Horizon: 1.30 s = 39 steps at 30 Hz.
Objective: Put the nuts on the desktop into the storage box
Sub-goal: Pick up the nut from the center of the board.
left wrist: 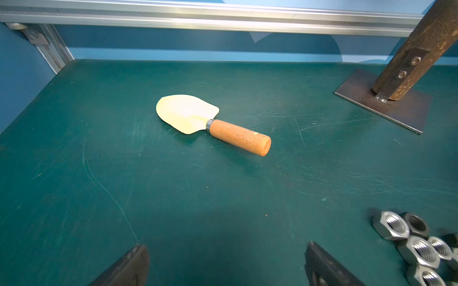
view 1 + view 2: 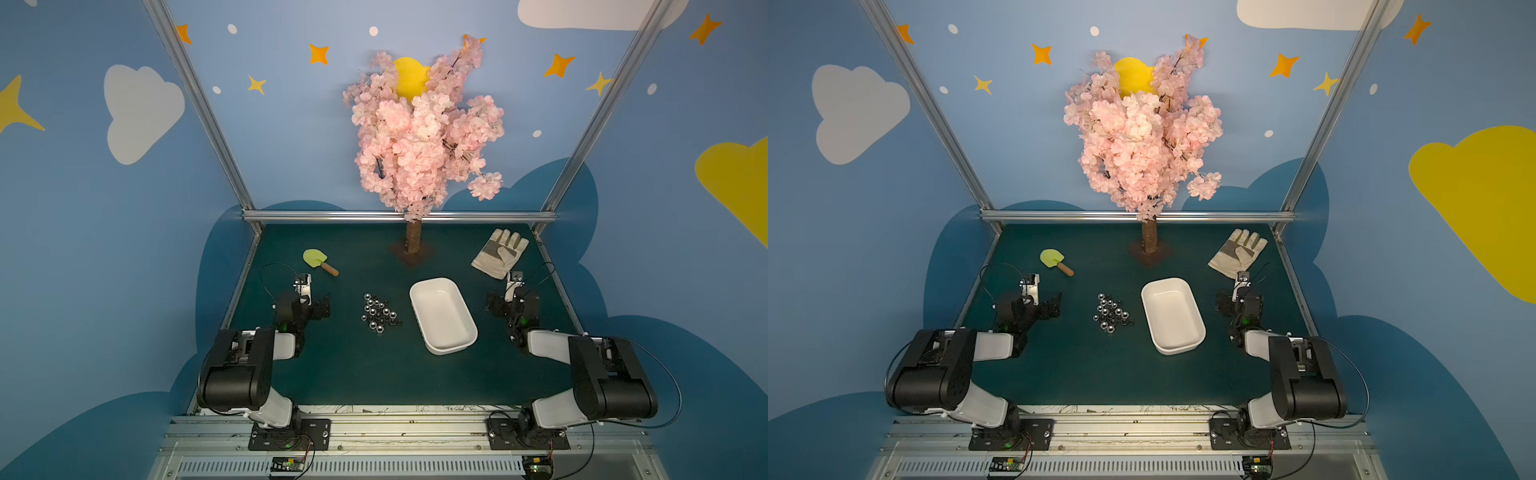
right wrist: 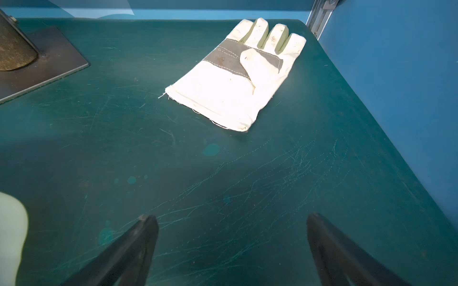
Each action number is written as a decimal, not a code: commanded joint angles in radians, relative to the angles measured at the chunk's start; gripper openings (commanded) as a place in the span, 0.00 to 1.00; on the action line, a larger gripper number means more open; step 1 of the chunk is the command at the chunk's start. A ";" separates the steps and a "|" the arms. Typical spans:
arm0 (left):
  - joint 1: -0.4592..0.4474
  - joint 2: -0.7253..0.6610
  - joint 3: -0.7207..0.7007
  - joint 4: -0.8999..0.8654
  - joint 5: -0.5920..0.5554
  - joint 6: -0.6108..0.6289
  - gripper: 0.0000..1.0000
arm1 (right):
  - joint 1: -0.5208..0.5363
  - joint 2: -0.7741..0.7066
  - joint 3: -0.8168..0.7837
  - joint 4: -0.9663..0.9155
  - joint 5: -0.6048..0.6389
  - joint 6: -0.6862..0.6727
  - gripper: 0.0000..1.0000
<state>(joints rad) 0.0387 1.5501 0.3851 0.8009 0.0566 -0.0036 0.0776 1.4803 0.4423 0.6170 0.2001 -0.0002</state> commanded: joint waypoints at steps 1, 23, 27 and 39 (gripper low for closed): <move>-0.003 -0.013 0.019 0.003 0.002 0.009 1.00 | 0.003 -0.009 0.012 0.007 0.000 -0.001 0.98; 0.027 -0.076 0.084 -0.150 0.029 -0.019 1.00 | 0.006 -0.064 0.048 -0.051 0.012 0.035 0.98; -0.024 -0.147 0.251 -0.445 -0.035 -0.014 1.00 | 0.106 -0.163 0.223 -0.344 -0.004 -0.040 0.98; -0.095 -0.263 0.436 -0.743 -0.037 -0.136 1.00 | 0.509 0.232 1.133 -1.310 -0.156 -0.027 0.98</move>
<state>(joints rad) -0.0475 1.3151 0.8162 0.2008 0.0277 -0.1089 0.5140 1.6070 1.5013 -0.3580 0.1398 -0.0311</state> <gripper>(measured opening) 0.999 0.984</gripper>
